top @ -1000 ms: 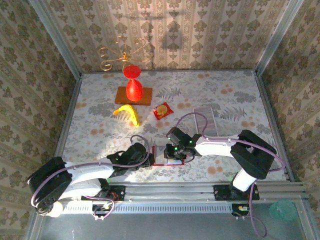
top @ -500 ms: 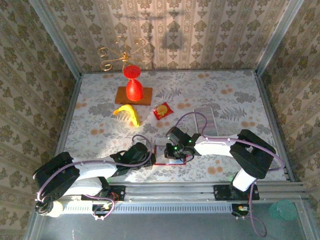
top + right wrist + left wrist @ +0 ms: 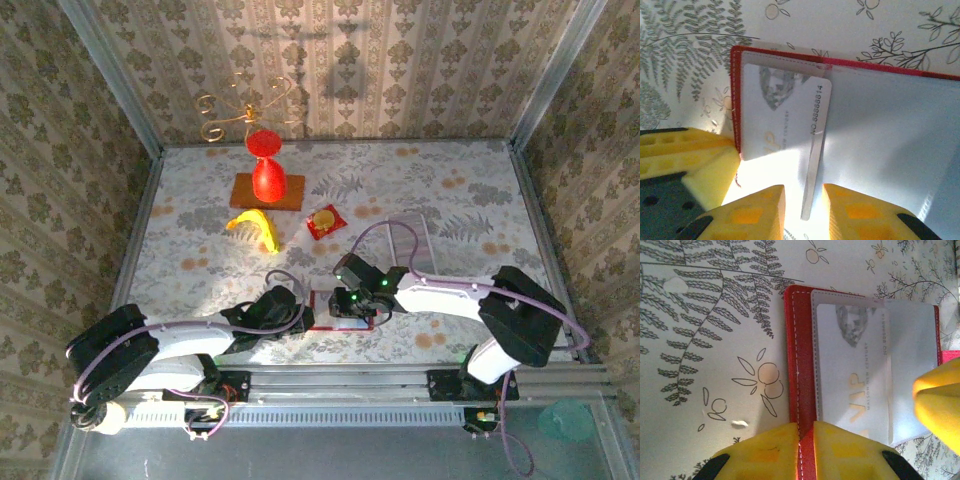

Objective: Put the credit cards into the card holder
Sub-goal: Insert the credit card into the card slot.

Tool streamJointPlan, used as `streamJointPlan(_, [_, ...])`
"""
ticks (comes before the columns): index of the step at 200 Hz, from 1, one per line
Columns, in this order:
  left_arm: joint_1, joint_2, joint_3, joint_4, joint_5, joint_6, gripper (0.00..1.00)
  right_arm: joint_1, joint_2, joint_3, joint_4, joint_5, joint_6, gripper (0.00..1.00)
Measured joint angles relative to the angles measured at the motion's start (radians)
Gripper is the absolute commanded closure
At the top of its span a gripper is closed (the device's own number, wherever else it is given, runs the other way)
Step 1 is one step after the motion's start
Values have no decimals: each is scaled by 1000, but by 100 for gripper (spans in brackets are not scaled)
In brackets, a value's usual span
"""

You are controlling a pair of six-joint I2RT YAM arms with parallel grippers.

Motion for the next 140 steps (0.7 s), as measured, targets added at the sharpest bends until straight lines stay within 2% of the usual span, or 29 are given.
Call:
streamJointPlan(58, [-1, -20, 0, -32, 0, 0, 82, -1, -72, -30, -49, 60, -6, 59])
streamJointPlan(140, [-13, -24, 0, -41, -1, 0, 82, -3, -66, -76, -28, 67, 18, 56])
